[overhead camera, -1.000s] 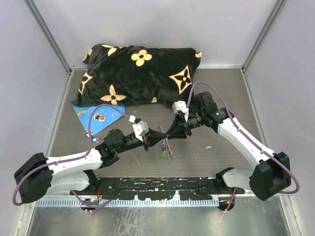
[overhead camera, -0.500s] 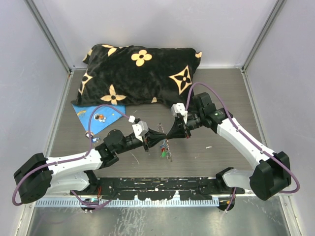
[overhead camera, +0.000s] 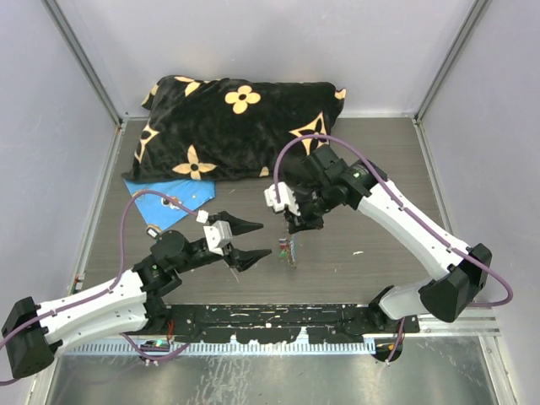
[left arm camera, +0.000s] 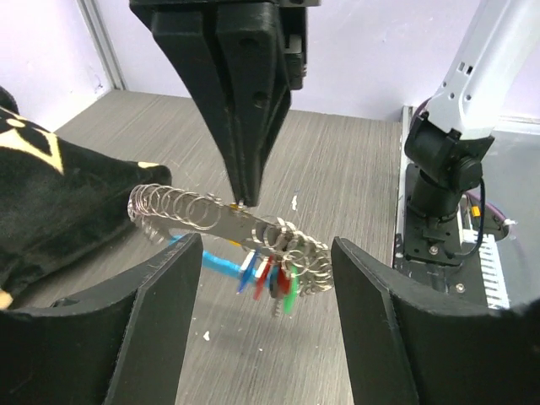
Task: Remove the keys from the keyring
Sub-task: Remove the key from the keyring.
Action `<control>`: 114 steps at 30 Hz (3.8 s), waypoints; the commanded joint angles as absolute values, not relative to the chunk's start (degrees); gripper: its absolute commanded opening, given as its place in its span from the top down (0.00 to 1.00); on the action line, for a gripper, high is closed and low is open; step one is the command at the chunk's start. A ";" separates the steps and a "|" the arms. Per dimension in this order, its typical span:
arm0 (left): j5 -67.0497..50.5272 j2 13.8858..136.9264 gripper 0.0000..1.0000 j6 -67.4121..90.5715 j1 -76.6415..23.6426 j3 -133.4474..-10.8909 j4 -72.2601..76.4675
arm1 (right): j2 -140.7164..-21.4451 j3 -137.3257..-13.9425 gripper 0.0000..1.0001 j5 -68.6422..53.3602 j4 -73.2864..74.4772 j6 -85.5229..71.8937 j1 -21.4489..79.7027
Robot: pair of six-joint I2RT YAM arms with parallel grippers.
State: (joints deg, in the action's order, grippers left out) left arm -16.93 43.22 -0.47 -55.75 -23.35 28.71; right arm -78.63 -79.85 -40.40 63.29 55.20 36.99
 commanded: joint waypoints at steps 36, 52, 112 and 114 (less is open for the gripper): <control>-20.76 66.55 0.70 -0.39 -58.19 -28.54 50.62 | -81.39 -88.84 0.99 -32.74 73.74 56.03 43.74; -21.40 68.59 0.79 -0.18 -58.23 -29.44 50.64 | -81.39 -88.68 0.99 -33.47 73.72 56.16 43.74; -10.38 57.07 1.00 9.96 -58.19 -23.72 64.42 | -69.48 -72.67 0.64 -69.27 48.21 43.86 27.86; -10.39 57.13 1.00 9.97 -58.19 -23.73 64.49 | -69.50 -72.08 0.66 -69.57 47.68 43.86 27.91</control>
State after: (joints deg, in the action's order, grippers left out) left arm -11.73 58.85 9.87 -58.02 -23.07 57.21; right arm -71.07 -72.60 -67.24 50.68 44.49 28.01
